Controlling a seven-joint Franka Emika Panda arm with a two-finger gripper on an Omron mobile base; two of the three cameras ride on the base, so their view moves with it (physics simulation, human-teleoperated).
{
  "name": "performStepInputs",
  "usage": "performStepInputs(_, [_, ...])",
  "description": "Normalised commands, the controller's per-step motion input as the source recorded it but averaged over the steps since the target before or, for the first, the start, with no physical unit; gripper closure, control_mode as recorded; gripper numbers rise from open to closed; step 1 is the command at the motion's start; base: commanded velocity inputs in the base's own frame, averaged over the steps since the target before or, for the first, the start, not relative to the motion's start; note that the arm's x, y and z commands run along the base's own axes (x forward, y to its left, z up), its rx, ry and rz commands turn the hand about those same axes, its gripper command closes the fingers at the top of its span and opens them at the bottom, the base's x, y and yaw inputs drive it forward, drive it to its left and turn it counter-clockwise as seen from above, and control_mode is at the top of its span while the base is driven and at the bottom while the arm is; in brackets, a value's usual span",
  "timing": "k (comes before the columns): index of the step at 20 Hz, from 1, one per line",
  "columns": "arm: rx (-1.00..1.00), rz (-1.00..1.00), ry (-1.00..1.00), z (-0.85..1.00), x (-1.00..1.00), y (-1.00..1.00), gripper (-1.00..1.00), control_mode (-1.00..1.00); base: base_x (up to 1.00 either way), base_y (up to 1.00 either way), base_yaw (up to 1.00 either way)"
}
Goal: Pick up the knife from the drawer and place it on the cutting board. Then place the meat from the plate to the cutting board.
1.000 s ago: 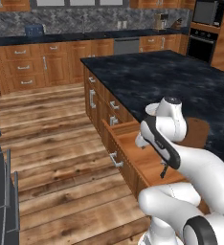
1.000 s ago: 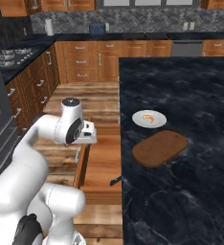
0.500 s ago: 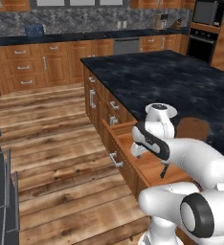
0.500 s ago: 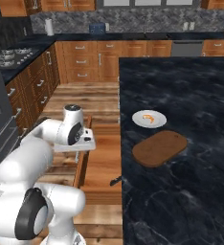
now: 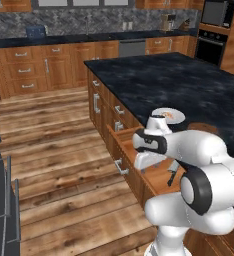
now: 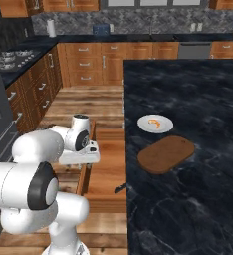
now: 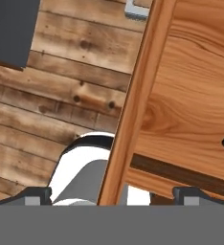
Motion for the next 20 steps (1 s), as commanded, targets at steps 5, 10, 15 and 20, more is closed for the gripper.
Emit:
performStepInputs(5, [0.00,0.06,0.11,-0.40,0.00,0.00,-1.00,-1.00,0.00,0.00,0.00])
performStepInputs(10, [0.00,0.05,0.10,-0.33,0.00,0.01,-1.00,-1.00,0.00,0.00,0.00])
performStepInputs(15, [0.00,0.05,0.07,-0.39,0.00,0.01,-1.00,-1.00,0.00,0.00,0.00])
performStepInputs(20, [0.00,0.05,0.04,-0.34,0.00,0.01,-1.00,-1.00,0.00,0.00,0.00])
